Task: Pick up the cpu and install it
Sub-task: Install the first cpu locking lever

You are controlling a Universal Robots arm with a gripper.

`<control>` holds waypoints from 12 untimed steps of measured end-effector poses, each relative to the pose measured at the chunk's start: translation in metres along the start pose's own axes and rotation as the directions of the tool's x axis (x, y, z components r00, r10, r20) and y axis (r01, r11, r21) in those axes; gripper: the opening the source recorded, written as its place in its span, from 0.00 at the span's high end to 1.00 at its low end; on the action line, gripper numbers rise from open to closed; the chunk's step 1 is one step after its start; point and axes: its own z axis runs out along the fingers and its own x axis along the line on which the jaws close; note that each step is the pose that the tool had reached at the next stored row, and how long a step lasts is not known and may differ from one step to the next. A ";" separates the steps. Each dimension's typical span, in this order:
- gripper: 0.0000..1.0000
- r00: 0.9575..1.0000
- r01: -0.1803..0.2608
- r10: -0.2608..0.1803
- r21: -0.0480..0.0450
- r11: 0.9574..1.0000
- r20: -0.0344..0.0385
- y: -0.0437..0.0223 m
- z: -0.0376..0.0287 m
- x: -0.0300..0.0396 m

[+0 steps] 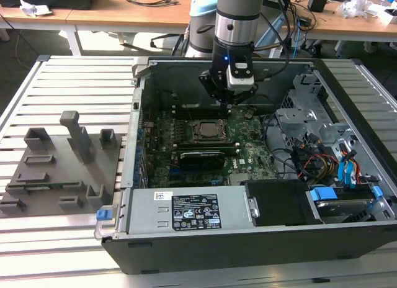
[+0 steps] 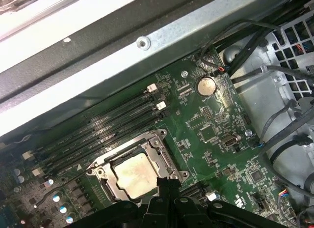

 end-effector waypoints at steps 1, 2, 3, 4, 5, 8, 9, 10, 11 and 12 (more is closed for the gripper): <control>0.89 1.000 0.008 -0.008 0.000 1.000 0.001 0.0000 0.0000 0.0000; 0.89 1.000 0.018 -0.018 -0.001 1.000 0.001 0.0000 0.0000 0.0000; 0.89 1.000 0.024 -0.024 -0.001 1.000 0.002 0.0000 0.0000 0.0000; 0.89 1.000 0.028 -0.028 -0.001 1.000 0.002 0.0000 0.0000 0.0000; 0.89 0.999 0.038 -0.038 -0.002 0.999 0.002 0.0000 0.0000 0.0000; 0.89 0.998 0.061 -0.061 -0.003 0.998 0.004 0.0000 0.0000 0.0000; 0.89 0.998 0.065 -0.065 -0.003 0.998 0.004 0.0000 0.0000 0.0000; 0.89 0.997 0.072 -0.072 -0.003 0.997 0.005 0.0000 0.0000 0.0000; 0.89 0.997 0.076 -0.076 -0.003 0.997 0.005 0.0000 0.0000 0.0000; 0.89 0.997 0.083 -0.083 -0.004 0.997 0.005 0.0000 0.0000 0.0000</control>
